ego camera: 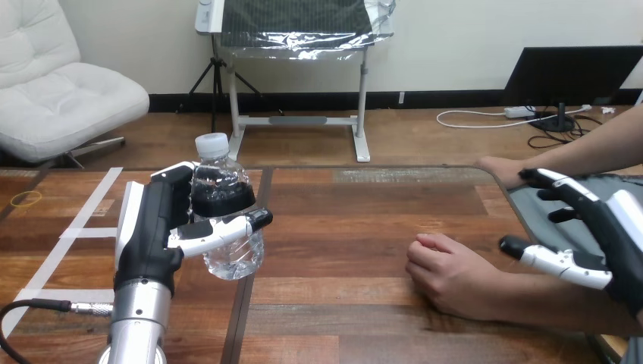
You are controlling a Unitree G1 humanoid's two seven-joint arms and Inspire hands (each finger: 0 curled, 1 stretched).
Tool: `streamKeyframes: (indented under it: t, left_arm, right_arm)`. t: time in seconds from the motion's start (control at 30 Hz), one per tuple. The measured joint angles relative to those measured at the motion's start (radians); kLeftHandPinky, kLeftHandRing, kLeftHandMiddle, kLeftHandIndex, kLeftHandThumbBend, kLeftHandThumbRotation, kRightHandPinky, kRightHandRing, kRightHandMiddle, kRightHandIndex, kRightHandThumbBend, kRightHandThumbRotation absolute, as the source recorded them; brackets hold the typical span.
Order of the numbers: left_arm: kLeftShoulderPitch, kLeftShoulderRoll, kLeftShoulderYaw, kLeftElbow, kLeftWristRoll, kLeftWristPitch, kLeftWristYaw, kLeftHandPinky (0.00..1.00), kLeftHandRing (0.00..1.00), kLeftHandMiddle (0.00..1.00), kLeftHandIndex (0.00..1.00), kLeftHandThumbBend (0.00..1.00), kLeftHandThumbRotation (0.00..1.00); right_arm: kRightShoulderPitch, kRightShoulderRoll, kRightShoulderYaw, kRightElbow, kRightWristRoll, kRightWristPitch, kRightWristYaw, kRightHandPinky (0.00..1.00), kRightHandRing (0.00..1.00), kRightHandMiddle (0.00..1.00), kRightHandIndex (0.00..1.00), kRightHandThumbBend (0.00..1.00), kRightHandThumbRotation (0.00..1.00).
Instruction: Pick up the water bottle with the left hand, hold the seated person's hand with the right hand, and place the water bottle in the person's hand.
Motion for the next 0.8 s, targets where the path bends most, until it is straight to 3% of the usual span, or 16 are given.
streamKeyframes:
  t: [0.3, 0.8]
  left_arm:
    - [0.000, 0.000, 0.001, -0.001, 0.000, -0.004, -0.004, 0.25, 0.32, 0.37, 0.42, 0.64, 0.00]
    - [0.000, 0.000, 0.003, -0.001, -0.007, -0.004, -0.005, 0.26, 0.33, 0.38, 0.42, 0.63, 0.00]
  right_arm:
    - [-0.039, -0.050, 0.048, 0.055, -0.052, -0.015, -0.001, 0.89, 0.88, 0.89, 0.88, 0.91, 0.47]
    - [-0.106, -0.098, 0.108, 0.148, -0.078, -0.030, 0.013, 0.94, 0.90, 0.90, 0.88, 0.99, 0.40]
